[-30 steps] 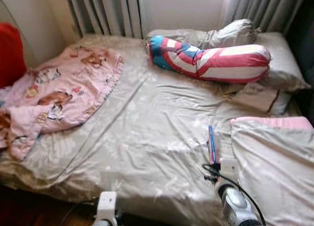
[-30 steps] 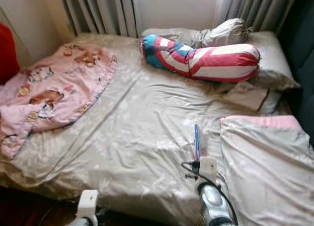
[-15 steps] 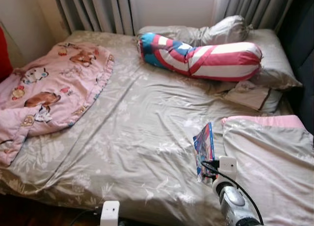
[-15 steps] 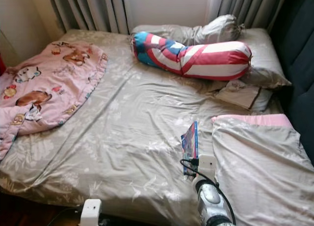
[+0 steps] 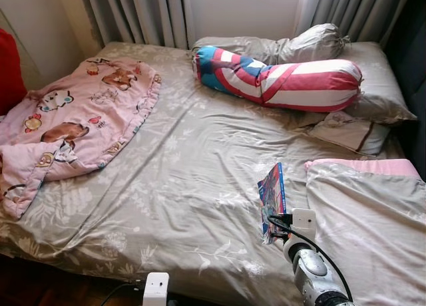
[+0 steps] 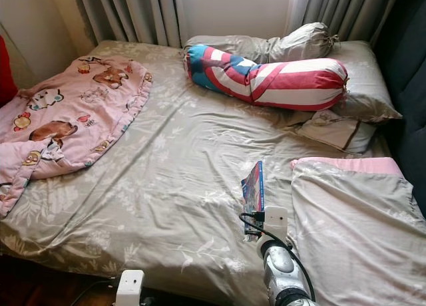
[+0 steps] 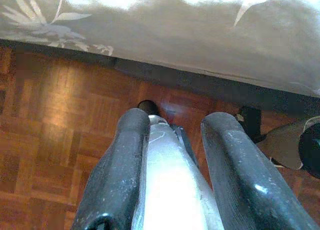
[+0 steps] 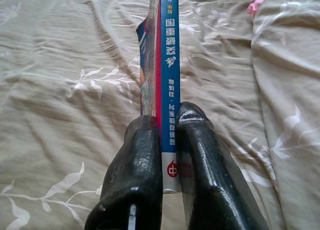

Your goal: Clean up the room

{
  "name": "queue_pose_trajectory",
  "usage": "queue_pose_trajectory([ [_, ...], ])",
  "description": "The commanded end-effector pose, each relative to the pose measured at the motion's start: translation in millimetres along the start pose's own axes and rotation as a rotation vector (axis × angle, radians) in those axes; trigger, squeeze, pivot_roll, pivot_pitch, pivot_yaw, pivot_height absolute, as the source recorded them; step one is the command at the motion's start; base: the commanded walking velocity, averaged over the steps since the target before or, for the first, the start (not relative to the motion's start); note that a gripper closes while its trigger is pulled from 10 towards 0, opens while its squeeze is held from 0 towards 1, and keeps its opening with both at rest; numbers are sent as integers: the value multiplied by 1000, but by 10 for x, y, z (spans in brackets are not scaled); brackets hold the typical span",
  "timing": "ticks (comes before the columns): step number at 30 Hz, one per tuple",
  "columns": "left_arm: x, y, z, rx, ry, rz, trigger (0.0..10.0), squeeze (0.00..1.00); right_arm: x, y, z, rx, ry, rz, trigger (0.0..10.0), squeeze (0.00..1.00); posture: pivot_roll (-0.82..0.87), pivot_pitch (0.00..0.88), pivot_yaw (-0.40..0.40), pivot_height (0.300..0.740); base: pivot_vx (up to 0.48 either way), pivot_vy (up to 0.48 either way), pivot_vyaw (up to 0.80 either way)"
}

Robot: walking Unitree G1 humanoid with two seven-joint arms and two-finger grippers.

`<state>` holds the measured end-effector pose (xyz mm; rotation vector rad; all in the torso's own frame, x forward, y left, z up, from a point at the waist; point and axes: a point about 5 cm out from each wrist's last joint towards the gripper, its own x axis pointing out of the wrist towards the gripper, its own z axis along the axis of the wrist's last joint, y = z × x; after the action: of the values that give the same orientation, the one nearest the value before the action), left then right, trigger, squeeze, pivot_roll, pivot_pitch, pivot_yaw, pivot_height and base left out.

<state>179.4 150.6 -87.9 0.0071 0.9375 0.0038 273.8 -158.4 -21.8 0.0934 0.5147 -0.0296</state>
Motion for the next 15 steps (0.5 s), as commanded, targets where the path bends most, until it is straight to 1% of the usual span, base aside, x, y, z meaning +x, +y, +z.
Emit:
queue_pose_trajectory([
  [1, -12, -1, -63, -2, 17, -2, 10000, 0, 45, 56, 166, -18, -69, 19, 10000, 0, -66, 72, -20, 680, 0, 0, 0],
  [4, -13, 1, -66, -2, 18, -1, 10000, 0, 46, 65, 171, -19, -72, 24, 10000, 0, -65, 72, -20, 660, 0, 0, 0],
  [7, -13, 8, -67, 0, 19, -1, 10000, 0, 46, 65, 186, 75, -90, 20, 10000, 0, -64, 73, -20, 655, 0, 0, 0],
  [10, -13, 11, -67, 1, 19, -1, 10000, 0, 52, 48, 201, 108, -91, 9, 10000, 0, -63, 73, -19, 655, 0, 0, 0],
  [13, -14, 16, -69, 2, 20, -1, 10000, 0, 74, 43, 256, 189, -98, 10, 10000, 0, -62, 76, -18, 655, 0, 0, 0],
  [15, -14, 18, -70, 3, 20, -1, 10000, 0, 83, 55, 282, 201, -104, 21, 10000, 0, -62, 77, -18, 655, 0, 0, 0],
])
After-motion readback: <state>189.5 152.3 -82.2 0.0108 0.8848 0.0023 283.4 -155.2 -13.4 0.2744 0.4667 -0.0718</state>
